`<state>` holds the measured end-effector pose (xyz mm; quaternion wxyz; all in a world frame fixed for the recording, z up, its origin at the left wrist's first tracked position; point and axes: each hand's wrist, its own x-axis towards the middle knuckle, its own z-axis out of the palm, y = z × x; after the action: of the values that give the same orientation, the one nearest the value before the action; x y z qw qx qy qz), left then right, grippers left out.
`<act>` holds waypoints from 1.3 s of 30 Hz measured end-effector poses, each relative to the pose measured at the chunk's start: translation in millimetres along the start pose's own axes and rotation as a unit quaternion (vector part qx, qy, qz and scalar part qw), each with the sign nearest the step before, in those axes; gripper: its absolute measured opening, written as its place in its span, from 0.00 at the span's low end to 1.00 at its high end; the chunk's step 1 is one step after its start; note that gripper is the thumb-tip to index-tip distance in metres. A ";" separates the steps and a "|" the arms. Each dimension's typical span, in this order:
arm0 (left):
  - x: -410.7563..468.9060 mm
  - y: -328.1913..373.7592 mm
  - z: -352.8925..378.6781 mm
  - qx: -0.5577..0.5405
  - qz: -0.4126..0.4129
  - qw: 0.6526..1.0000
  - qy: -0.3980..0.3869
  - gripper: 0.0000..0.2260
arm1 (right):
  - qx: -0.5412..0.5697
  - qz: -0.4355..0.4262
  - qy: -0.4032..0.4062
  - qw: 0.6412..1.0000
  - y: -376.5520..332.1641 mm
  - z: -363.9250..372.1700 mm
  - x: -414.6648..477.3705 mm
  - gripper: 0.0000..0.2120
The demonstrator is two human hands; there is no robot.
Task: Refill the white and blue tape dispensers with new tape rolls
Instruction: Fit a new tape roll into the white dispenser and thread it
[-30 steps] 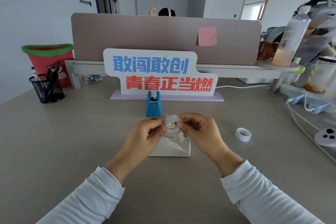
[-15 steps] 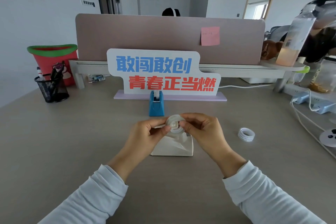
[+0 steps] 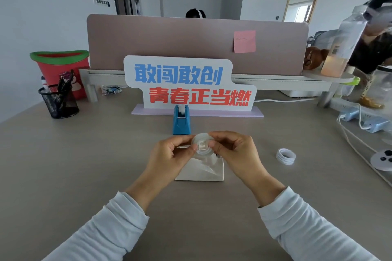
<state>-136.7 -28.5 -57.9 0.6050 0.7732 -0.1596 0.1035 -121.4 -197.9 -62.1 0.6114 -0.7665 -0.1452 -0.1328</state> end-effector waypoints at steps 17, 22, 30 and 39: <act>1.2 -0.3 -3.2 -0.011 0.012 1.000 0.004 0.12 | 0.013 -0.040 -0.039 0.998 -5.3 3.6 -2.0 0.09; 2.5 -0.9 -4.4 -0.030 0.013 0.999 -0.010 0.13 | 0.019 -0.037 -0.039 0.998 -5.5 2.0 -0.5 0.07; 5.4 -1.2 -8.8 -0.034 0.018 0.999 -0.025 0.14 | 0.036 -0.058 -0.049 0.996 -6.9 -0.5 -1.4 0.09; 6.0 1.1 -14.0 -0.028 0.031 0.998 -0.039 0.14 | 0.054 -0.070 -0.052 0.995 -9.2 0.0 -2.7 0.10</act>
<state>-131.0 -15.9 -51.3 0.6163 0.7541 -0.2095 0.0872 -127.5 -196.1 -54.8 0.6327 -0.7261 -0.2372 -0.1277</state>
